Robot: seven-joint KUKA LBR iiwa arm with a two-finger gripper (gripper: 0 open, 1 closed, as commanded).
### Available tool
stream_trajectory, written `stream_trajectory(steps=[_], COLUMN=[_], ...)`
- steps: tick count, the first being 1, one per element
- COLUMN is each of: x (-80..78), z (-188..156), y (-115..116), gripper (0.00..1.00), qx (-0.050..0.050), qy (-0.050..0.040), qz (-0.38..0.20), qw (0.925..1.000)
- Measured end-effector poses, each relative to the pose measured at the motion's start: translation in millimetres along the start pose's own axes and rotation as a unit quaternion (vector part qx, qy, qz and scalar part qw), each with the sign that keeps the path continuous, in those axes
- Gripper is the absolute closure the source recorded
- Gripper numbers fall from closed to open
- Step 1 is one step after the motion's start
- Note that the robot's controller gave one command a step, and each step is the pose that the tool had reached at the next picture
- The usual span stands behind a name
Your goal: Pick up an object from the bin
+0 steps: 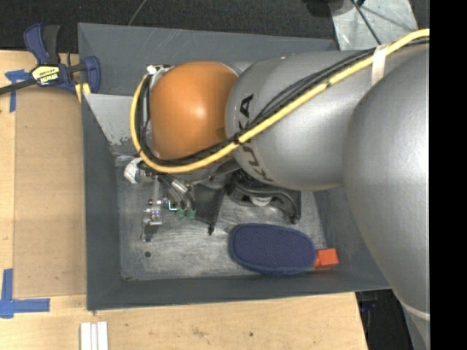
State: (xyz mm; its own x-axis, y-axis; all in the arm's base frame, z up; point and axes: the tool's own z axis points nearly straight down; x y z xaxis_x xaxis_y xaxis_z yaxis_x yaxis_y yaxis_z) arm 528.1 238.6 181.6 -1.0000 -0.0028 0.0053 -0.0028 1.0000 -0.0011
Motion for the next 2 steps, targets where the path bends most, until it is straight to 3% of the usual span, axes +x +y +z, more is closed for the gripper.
stream_trajectory(steps=[1,2], x=[-56.8,-84.2], z=[-117,26], y=[-18,-36], gripper=[0.0,0.0], qx=[-0.003,0.0], qy=[-0.0095,-0.0009], qz=[0.046,0.184], qw=[0.9989,0.983])
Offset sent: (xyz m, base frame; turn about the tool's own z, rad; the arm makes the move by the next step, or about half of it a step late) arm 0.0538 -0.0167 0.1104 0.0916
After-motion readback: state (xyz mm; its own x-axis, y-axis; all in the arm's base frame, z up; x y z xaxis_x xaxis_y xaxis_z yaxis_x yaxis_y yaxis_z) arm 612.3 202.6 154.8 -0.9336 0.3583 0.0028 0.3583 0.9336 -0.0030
